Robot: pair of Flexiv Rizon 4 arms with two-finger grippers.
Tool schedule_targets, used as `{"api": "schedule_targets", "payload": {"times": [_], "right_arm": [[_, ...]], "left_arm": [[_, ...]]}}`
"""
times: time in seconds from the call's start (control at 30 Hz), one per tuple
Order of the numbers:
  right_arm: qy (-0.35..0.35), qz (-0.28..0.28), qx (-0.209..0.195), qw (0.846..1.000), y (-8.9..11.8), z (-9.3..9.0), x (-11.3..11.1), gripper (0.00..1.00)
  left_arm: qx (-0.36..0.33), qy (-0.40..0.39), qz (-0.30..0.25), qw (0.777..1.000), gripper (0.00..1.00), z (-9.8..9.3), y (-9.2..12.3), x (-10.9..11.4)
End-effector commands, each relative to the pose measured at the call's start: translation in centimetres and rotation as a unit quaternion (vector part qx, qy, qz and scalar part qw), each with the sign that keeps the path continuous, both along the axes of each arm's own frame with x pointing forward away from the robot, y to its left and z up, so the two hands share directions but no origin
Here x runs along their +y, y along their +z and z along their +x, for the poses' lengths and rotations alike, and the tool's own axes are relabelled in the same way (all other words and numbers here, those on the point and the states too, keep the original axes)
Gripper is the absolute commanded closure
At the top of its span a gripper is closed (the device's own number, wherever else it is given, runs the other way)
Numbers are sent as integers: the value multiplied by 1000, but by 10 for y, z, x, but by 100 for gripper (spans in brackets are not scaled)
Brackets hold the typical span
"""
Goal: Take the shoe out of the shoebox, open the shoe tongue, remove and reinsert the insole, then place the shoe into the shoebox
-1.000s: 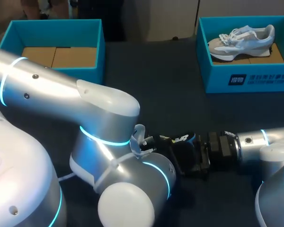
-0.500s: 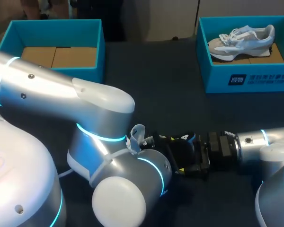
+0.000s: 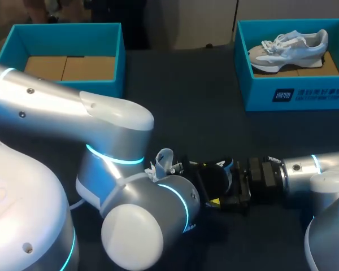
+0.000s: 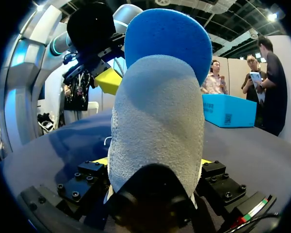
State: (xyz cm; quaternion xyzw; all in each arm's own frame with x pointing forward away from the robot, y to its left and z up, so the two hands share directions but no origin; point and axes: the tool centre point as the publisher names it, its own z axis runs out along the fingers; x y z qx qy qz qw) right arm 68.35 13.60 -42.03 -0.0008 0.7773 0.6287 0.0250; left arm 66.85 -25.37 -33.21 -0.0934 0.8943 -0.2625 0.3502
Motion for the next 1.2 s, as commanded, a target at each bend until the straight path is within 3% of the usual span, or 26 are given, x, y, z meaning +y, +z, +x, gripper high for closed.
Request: {"api": "schedule_targets", "payload": {"times": [0.03,0.57,0.63,0.73,1.2], "right_arm": [[-1,-1,0,1000,-3,-2,3,100],[-1,-1,0,1000,-3,-2,3,100],[-1,-1,0,1000,-3,-2,3,100],[-1,-1,0,1000,-3,-2,3,100],[-1,-1,0,1000,-3,-2,3,100]], "left_arm": [[-2,-4,0,1000,73,0,-1,1],[-5,-13,-2,1000,74,4,-5,-2],[-2,-14,-2,1000,76,6,-5,-3],[2,-14,-4,1000,100,7,-5,-3],[5,-17,-13,1000,100,3,13,-6]]}}
